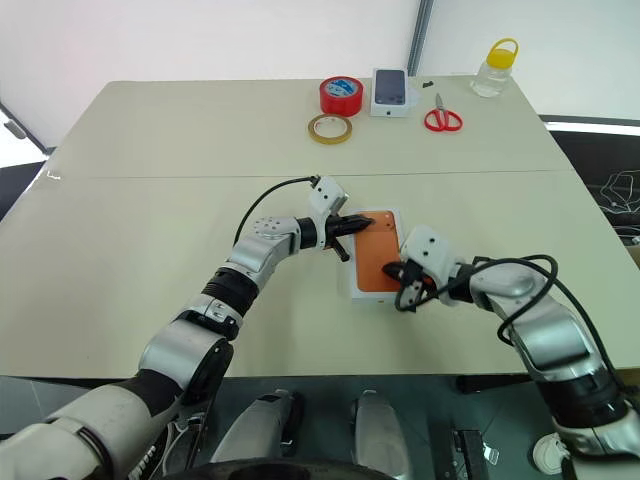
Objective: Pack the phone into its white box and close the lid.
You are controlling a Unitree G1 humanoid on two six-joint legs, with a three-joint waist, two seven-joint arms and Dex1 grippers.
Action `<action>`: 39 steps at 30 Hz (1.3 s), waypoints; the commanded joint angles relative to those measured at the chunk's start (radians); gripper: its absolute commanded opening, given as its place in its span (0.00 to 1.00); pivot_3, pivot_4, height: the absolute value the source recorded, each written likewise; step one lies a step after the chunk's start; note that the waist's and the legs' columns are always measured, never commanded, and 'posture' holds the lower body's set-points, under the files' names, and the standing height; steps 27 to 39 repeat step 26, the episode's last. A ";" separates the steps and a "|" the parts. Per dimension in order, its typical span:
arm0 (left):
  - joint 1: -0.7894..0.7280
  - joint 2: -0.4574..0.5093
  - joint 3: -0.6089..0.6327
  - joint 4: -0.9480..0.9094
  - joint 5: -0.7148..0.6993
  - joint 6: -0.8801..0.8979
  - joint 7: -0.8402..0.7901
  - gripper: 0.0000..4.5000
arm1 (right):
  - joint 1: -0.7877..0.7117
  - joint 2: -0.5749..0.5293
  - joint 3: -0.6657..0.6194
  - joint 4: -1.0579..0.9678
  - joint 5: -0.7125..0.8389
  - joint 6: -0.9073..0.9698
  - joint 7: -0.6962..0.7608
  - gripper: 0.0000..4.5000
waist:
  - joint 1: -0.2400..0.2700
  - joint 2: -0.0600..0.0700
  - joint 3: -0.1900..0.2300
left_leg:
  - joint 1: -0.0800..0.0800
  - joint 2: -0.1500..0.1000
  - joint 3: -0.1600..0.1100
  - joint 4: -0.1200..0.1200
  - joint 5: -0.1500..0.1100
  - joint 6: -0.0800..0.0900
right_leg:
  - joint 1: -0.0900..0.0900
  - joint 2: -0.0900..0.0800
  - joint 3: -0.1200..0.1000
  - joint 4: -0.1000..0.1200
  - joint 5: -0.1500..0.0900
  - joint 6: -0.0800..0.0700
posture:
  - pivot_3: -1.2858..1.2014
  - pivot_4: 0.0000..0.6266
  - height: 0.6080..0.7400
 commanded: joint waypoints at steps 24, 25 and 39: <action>0.804 0.644 0.501 -0.954 -0.368 0.284 -0.101 1.00 | 0.077 -0.103 -0.309 0.273 0.071 -0.346 0.168 0.99 | 0.021 0.003 0.002 | -0.001 0.001 0.001 -0.003 0.000 0.000 | -0.003 -0.002 0.003 -0.002 0.000 -0.002 | 0.52 0.24 1.00; 0.812 0.653 0.514 -0.949 -0.376 0.278 -0.108 1.00 | 0.075 -0.103 -0.303 0.277 0.065 -0.357 0.168 0.99 | 0.021 0.004 0.003 | -0.001 0.001 0.001 -0.003 0.000 0.000 | -0.003 -0.002 0.003 -0.001 0.000 -0.002 | 0.52 0.24 1.00; 0.817 0.660 0.523 -0.942 -0.374 0.266 -0.110 1.00 | 0.070 -0.100 -0.298 0.284 0.055 -0.374 0.164 0.99 | 0.021 0.004 0.003 | -0.001 0.001 0.001 -0.003 0.000 0.000 | -0.003 -0.002 0.003 -0.001 0.000 -0.002 | 0.52 0.24 1.00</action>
